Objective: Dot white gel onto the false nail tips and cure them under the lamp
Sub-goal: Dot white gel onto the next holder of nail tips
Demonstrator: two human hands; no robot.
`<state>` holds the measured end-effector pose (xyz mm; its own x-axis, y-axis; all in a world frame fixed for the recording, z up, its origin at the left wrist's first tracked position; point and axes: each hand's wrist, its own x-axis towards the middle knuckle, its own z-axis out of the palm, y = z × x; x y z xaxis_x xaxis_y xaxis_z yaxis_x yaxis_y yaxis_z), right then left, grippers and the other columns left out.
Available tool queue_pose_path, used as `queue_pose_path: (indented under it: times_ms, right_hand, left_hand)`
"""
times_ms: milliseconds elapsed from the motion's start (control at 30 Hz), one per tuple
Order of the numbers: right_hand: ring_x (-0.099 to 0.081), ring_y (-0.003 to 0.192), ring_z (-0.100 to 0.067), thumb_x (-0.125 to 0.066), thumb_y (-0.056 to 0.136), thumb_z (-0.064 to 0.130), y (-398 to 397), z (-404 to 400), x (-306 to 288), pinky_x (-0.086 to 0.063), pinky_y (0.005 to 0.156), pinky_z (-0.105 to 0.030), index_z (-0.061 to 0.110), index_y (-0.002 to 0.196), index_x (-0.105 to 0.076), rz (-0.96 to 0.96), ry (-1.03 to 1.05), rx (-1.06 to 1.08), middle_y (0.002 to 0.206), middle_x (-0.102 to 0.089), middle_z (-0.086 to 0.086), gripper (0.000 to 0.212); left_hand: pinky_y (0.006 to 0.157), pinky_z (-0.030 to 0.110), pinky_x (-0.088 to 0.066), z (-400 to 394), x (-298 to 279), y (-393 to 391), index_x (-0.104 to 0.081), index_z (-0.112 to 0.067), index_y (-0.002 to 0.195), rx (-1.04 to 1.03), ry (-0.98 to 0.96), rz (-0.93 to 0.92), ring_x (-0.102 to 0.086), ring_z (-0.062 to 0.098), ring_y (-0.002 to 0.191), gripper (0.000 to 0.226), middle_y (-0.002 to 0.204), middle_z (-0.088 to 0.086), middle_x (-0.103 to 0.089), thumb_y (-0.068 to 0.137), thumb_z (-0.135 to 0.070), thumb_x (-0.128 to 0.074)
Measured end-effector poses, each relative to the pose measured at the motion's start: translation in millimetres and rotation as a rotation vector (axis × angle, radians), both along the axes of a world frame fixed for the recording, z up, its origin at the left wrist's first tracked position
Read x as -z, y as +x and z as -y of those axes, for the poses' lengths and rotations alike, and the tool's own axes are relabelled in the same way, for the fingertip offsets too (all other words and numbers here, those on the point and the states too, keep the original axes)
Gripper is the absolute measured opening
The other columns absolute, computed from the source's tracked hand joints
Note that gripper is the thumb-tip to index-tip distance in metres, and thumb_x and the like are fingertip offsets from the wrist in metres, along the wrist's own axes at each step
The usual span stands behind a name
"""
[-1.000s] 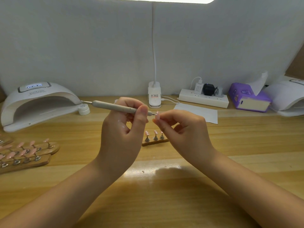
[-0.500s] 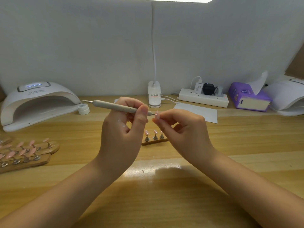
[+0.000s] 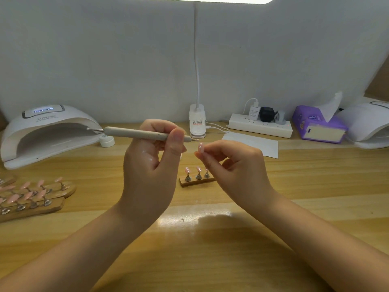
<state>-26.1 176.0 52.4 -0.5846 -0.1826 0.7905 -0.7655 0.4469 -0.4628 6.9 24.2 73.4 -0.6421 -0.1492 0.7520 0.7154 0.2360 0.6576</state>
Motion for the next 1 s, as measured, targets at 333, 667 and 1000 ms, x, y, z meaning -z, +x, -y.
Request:
queue_pose_path:
  times_ms: [333, 667, 1000]
  right_hand:
    - [-0.065, 0.07, -0.008, -0.07, 0.086, 0.016, 0.6, -0.5, -0.8, -0.054, 0.061, -0.025, 0.014, 0.096, -0.074, 0.013, -0.004, -0.01, 0.079, -0.067, 0.012, 0.011]
    - [-0.065, 0.07, -0.009, -0.07, 0.086, 0.016, 1.8, -0.1, -0.8, -0.054, 0.06, -0.027, 0.013, 0.096, -0.074, 0.022, -0.006, -0.012, 0.079, -0.069, 0.007, 0.012]
    - [-0.065, 0.07, -0.008, -0.069, 0.086, 0.017, 1.2, 0.2, -0.3, -0.054, 0.06, -0.025, 0.013, 0.097, -0.074, 0.017, 0.002, -0.007, 0.08, -0.065, 0.013, 0.013]
  left_hand:
    - [0.056, 0.032, -0.048, -1.4, 4.8, -0.1, -0.055, -0.021, 0.085, 0.014, -0.034, 0.047, -0.055, 0.023, 0.062, 0.008, 0.073, 0.005, -0.059, 0.093, -0.02, -0.052]
    - [0.056, 0.031, -0.049, -2.0, 5.7, -2.2, -0.056, -0.024, 0.084, -0.008, -0.047, 0.054, -0.057, 0.022, 0.063, 0.009, 0.074, 0.009, -0.059, 0.092, -0.021, -0.053]
    - [0.057, 0.028, -0.05, -2.2, 6.4, -2.3, -0.055, -0.025, 0.084, -0.018, -0.04, 0.049, -0.058, 0.02, 0.064, 0.009, 0.073, 0.006, -0.059, 0.092, -0.021, -0.052]
